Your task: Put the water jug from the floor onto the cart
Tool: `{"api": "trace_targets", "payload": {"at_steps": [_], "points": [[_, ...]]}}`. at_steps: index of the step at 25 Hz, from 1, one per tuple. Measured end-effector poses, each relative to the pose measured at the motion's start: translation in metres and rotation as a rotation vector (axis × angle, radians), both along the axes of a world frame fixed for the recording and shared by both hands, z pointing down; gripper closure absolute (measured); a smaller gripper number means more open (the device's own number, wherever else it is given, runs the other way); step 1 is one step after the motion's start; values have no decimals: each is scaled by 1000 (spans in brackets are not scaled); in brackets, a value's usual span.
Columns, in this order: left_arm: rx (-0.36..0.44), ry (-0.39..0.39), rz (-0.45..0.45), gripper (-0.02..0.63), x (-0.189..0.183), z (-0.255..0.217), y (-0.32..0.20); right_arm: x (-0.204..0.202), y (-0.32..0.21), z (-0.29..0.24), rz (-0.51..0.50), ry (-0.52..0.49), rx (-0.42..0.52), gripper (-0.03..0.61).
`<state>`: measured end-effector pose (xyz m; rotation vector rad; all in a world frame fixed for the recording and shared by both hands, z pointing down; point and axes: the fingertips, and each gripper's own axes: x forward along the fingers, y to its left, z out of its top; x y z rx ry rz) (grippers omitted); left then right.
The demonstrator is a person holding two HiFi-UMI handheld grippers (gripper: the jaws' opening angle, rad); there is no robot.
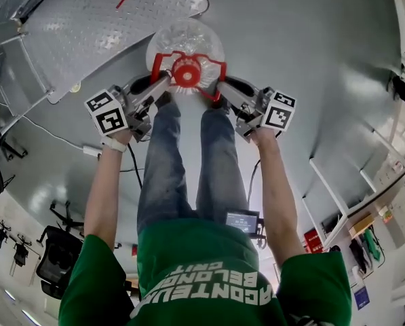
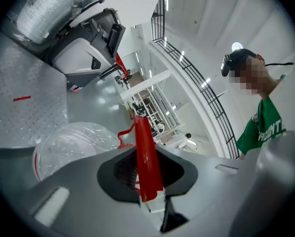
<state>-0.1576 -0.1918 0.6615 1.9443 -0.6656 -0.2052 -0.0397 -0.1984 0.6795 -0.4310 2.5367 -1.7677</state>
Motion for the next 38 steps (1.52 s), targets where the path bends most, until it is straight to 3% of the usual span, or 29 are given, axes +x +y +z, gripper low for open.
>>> {"api": "trace_targets", "payload": {"at_steps": [6, 16, 23, 35, 38], "points": [[60, 75, -53, 545, -11, -34, -23, -8, -27, -31, 21, -86, 35, 500], [150, 127, -130, 543, -48, -68, -60, -44, -74, -58, -26, -126, 108, 500], [161, 134, -184, 540, -96, -64, -96, -96, -115, -53, -63, -116, 117, 499], [168, 149, -258, 534, -106, -66, -99, -110, -129, -60, -116, -131, 121, 494], [165, 152, -270, 534, -129, -63, -111, -133, -141, -55, -122, -127, 118, 492]]}}
